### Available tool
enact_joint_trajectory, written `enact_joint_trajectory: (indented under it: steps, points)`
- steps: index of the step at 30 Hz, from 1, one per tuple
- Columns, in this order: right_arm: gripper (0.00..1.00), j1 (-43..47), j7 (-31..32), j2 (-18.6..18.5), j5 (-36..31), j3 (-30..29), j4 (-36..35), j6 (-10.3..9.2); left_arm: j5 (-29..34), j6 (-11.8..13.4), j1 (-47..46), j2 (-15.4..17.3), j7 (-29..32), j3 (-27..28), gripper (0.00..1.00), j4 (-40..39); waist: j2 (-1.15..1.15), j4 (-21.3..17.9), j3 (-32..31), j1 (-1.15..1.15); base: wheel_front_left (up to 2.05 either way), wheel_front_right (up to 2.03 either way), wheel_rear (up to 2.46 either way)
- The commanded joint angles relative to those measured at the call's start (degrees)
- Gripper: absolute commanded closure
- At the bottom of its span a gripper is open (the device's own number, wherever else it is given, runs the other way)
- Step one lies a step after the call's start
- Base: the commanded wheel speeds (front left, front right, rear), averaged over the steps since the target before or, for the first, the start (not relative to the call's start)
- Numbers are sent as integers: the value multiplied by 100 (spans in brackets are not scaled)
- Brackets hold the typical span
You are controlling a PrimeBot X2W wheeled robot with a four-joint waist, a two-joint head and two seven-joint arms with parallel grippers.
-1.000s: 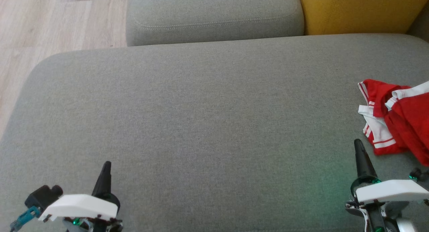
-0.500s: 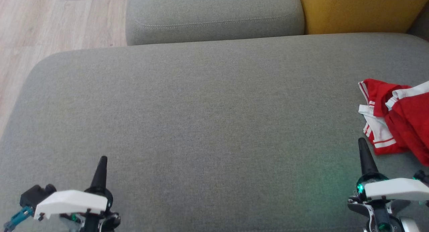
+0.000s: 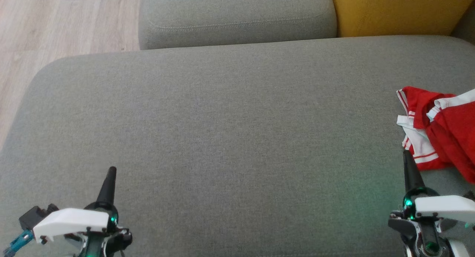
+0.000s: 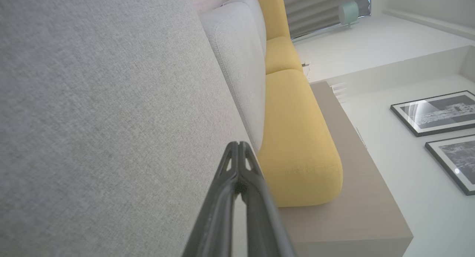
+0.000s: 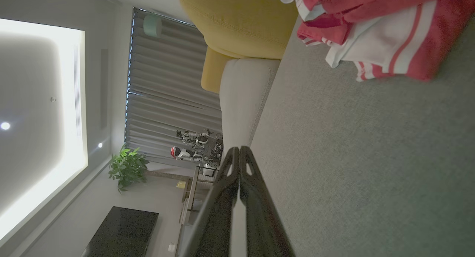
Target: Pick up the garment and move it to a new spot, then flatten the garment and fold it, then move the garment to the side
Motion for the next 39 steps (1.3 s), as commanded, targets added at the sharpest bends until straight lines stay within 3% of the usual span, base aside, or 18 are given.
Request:
enact_joint_trajectory:
  steps: [1, 25, 39]
  points:
    - [100, -372, 40, -123, 216, 68, -151, -4, -177, -71, -398, 44, 41, 264, 100, -139, 0, 0, 2, 0, 0, 0, 0]
    - [100, -602, 107, -118, 1816, -79, 117, -5, -1677, -446, -681, -120, 399, 715, 100, 57, 0, -7, 28, 0, 0, 0, 0]
    - [100, -605, 128, -100, 1798, -105, 119, -5, -1658, -447, -684, -140, 422, 744, 100, 58, 0, -7, 28, 0, 0, 0, 0]
